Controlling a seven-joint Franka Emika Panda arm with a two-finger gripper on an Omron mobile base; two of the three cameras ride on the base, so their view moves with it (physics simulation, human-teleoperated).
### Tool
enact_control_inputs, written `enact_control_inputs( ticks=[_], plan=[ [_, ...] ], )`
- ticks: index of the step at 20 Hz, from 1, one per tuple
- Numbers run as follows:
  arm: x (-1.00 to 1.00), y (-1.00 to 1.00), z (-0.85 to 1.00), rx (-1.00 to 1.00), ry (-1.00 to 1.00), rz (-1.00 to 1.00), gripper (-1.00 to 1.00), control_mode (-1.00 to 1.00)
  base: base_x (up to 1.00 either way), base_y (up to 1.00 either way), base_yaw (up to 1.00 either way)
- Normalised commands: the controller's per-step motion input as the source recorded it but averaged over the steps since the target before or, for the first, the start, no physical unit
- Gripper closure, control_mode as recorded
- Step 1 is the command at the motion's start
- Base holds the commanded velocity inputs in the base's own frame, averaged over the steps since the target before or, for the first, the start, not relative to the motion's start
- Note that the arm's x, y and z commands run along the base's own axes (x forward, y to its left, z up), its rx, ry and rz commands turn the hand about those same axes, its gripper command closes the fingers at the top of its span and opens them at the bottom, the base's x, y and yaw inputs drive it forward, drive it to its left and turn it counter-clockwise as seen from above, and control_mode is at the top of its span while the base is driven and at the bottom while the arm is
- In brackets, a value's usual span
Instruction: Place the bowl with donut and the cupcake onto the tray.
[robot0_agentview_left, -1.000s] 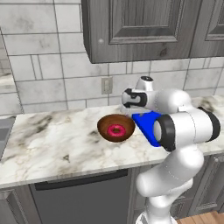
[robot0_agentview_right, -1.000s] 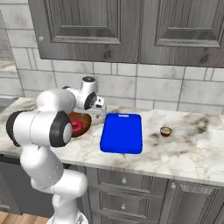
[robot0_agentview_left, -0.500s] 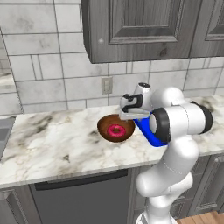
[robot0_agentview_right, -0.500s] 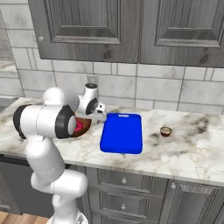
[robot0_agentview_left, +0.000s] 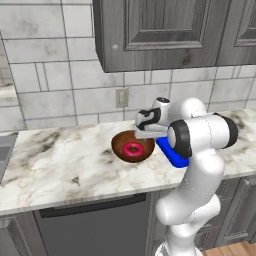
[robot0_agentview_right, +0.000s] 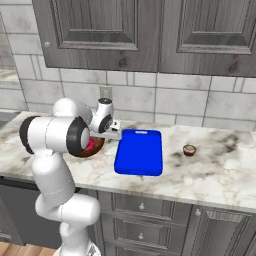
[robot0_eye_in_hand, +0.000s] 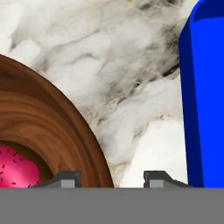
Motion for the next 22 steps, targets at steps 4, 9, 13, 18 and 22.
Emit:
enact_control_inputs(
  ticks=[4, 9, 13, 18, 22],
  plan=[
    [0.07, -0.12, 0.06, 0.03, 0.01, -0.01, 1.00, -1.00, 0.00, 0.00, 0.00],
    [0.17, -0.43, 0.52, 0.18, 0.11, -0.10, 1.00, -1.00, 0.00, 0.00, 0.00],
    [0.14, -0.37, 0.62, 0.22, 0.06, -0.08, 1.00, -1.00, 0.00, 0.00, 0.00],
    [0.15, -0.48, 0.25, 0.03, 0.07, -0.01, 1.00, -1.00, 0.00, 0.00, 0.00],
    [0.23, -0.56, 0.15, 0.01, 0.16, -0.02, 1.00, -1.00, 0.00, 0.00, 0.00]
  ],
)
